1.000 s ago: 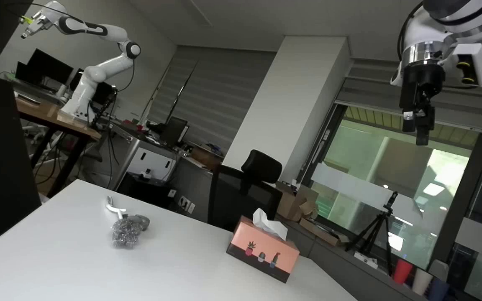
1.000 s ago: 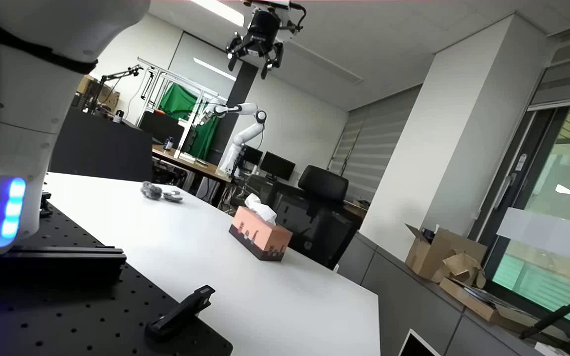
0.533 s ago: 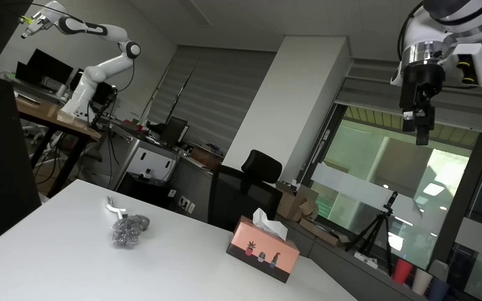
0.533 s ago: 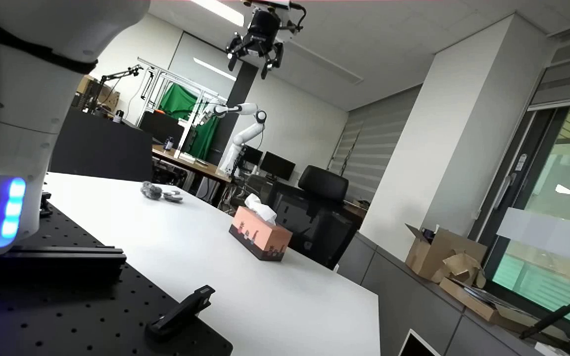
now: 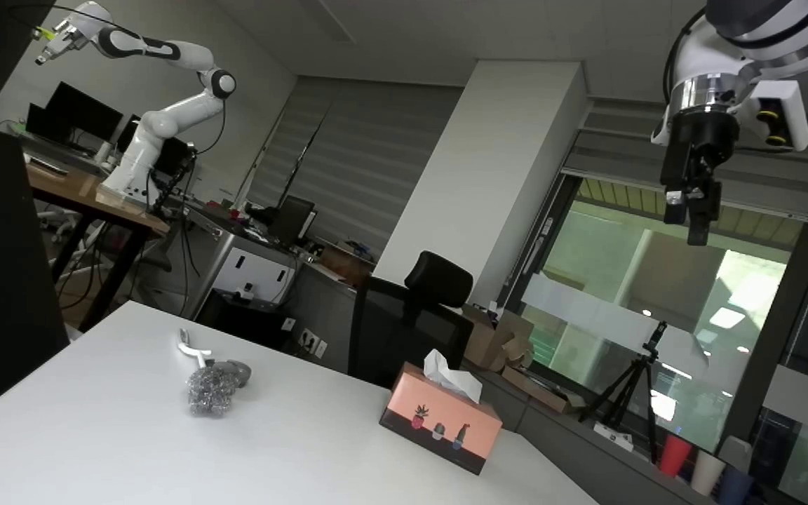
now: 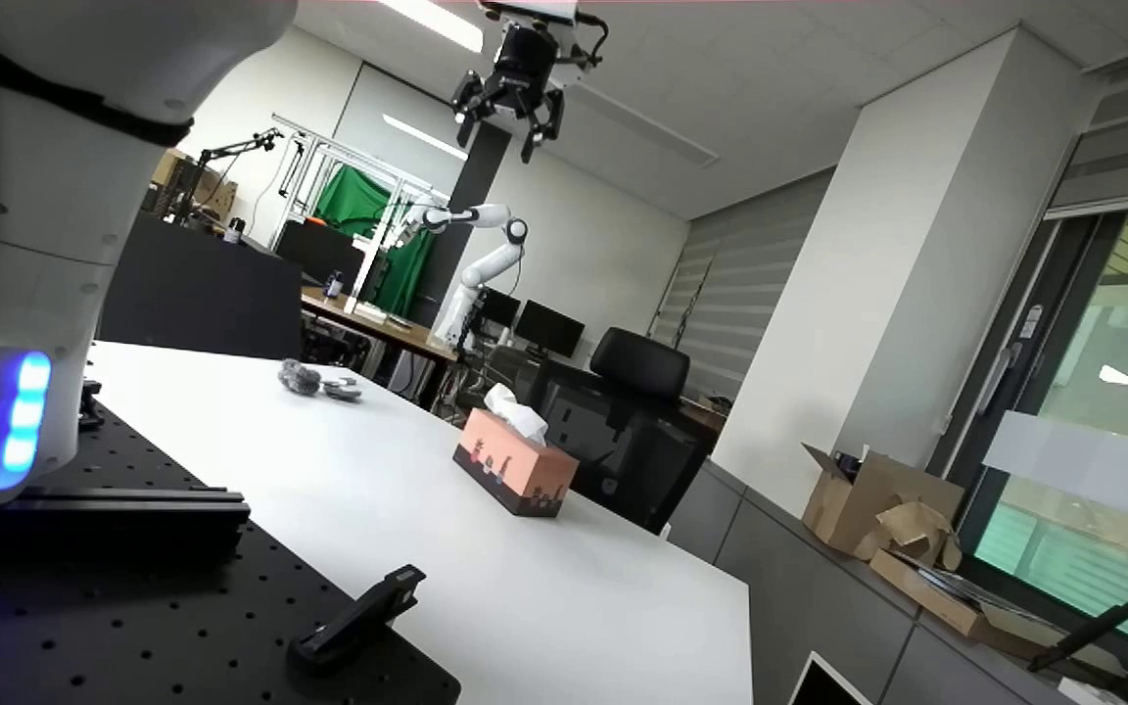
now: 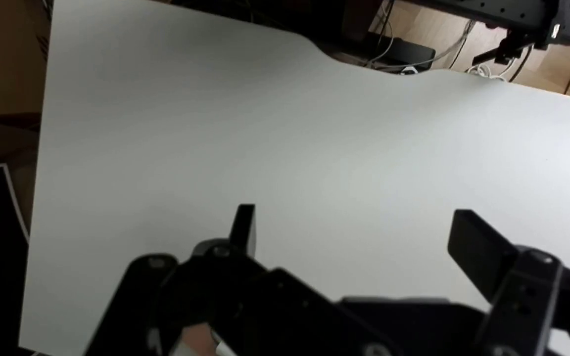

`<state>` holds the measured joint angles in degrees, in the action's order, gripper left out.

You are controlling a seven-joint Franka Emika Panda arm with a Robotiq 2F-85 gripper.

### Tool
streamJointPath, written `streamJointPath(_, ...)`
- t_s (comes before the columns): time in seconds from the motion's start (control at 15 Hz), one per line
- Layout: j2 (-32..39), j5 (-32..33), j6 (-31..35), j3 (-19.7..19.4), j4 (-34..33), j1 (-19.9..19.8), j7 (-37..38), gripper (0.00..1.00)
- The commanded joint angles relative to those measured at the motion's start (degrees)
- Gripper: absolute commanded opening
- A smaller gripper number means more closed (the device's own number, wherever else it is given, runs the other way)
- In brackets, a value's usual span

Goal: Remove a tissue from the box and put it on the table

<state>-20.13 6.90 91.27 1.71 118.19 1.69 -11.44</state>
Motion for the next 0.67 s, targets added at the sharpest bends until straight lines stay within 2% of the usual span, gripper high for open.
streamJointPath(0.0, 4.3, 1.8, 7.1, -1.3, -0.7, -0.4, -0.1, 1.00)
streamJointPath(0.33, 13.9, 7.1, 23.0, -1.3, -1.8, -2.1, 5.1, 1.00)
streamJointPath(0.6, 23.8, 12.2, 30.8, -1.5, -6.3, -2.8, 10.4, 1.00)
